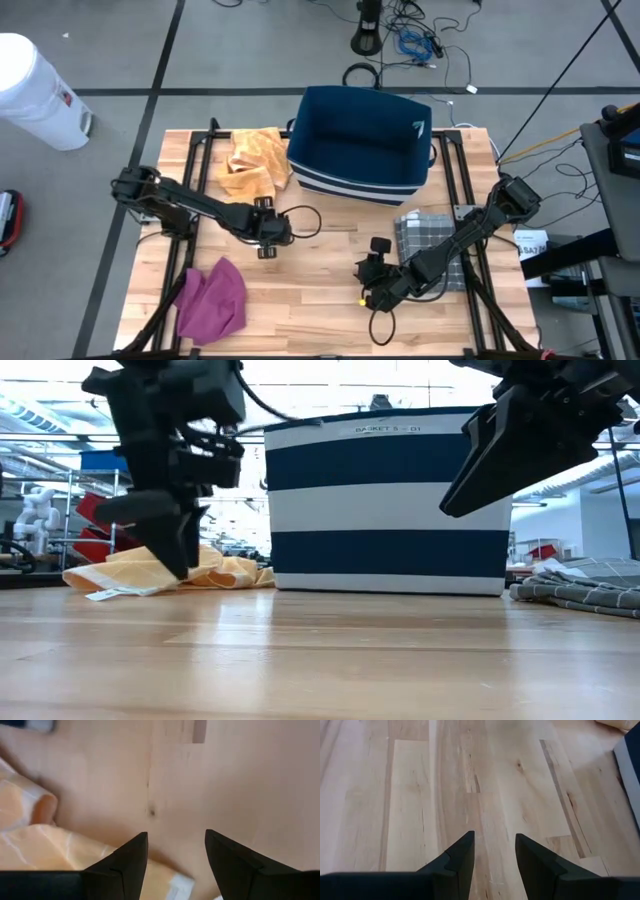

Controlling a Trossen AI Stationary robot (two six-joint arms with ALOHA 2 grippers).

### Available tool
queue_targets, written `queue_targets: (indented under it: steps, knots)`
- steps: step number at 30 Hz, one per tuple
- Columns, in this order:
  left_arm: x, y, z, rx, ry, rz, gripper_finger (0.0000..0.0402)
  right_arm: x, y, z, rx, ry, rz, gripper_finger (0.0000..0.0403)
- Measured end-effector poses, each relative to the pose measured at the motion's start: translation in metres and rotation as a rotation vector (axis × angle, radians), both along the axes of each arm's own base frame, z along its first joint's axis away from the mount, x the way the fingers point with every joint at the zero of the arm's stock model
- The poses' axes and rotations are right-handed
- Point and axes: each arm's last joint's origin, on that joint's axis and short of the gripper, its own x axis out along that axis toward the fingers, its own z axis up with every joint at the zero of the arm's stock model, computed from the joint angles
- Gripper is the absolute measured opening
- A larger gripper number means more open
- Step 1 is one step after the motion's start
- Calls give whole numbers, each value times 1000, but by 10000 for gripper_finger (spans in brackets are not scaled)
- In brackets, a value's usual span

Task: Fold towel
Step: Fold the orange patterned towel

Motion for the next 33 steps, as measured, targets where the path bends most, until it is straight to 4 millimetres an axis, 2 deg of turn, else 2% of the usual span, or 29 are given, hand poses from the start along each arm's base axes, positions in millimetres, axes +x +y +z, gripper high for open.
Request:
queue_targets:
  steps: [4, 8, 11, 15, 20, 28, 33]
  knots:
    - [-13, 1, 14, -3, -93, -29, 204, 0, 0, 0, 0, 1, 1, 130]
    - [-38, 7, 19, -13, -145, -20, 204, 0, 0, 0, -1, 0, 0, 130]
    - [-58, 12, 13, -61, -170, 16, 204, 0, 0, 0, -3, -2, -2, 130]
    - [-75, 14, -2, -167, -239, 49, 204, 0, 0, 0, -4, -4, -2, 130]
    - [-82, 15, -16, -172, -277, 79, 204, 0, 0, 0, -3, -7, 0, 130]
    - [-85, 21, -25, -144, -303, 92, 204, 1, 1, 1, 9, -23, -3, 130]
    - [-86, 24, -34, -234, -328, 79, 204, 2, 2, 2, 16, -31, -2, 130]
